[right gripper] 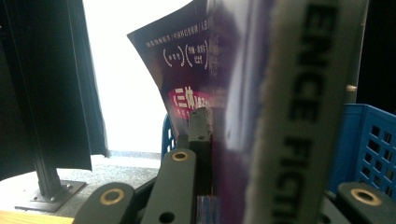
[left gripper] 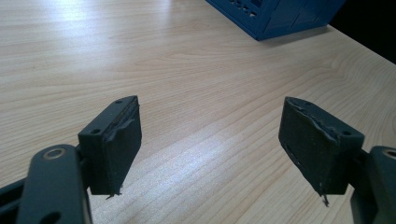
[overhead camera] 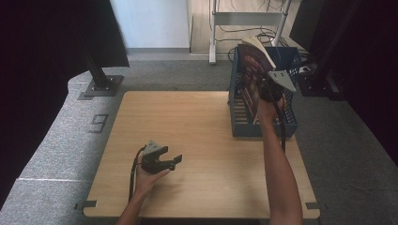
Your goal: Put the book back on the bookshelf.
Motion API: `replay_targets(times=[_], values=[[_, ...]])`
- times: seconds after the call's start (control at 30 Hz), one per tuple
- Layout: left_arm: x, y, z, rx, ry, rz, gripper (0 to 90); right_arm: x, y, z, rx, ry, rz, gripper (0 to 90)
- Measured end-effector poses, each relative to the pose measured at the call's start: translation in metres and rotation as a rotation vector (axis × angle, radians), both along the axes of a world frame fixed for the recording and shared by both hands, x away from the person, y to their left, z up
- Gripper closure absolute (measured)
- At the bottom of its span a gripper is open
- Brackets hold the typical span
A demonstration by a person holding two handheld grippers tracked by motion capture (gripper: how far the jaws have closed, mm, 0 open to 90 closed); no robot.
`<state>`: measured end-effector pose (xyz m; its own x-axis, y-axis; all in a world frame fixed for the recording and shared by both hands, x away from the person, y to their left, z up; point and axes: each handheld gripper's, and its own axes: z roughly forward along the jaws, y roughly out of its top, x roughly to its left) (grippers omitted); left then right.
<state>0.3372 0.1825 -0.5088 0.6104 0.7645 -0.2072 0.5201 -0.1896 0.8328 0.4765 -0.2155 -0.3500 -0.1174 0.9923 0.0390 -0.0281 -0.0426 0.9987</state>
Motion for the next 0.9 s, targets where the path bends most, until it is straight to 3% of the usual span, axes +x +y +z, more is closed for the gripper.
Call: replay_targets(times=[0.9], values=[[-0.001, 0.01, 0.002, -0.016, -0.004, 0.023, 21.4, 0.029, 0.017, -0.028, -0.038, 0.033, -0.015, 81.5]])
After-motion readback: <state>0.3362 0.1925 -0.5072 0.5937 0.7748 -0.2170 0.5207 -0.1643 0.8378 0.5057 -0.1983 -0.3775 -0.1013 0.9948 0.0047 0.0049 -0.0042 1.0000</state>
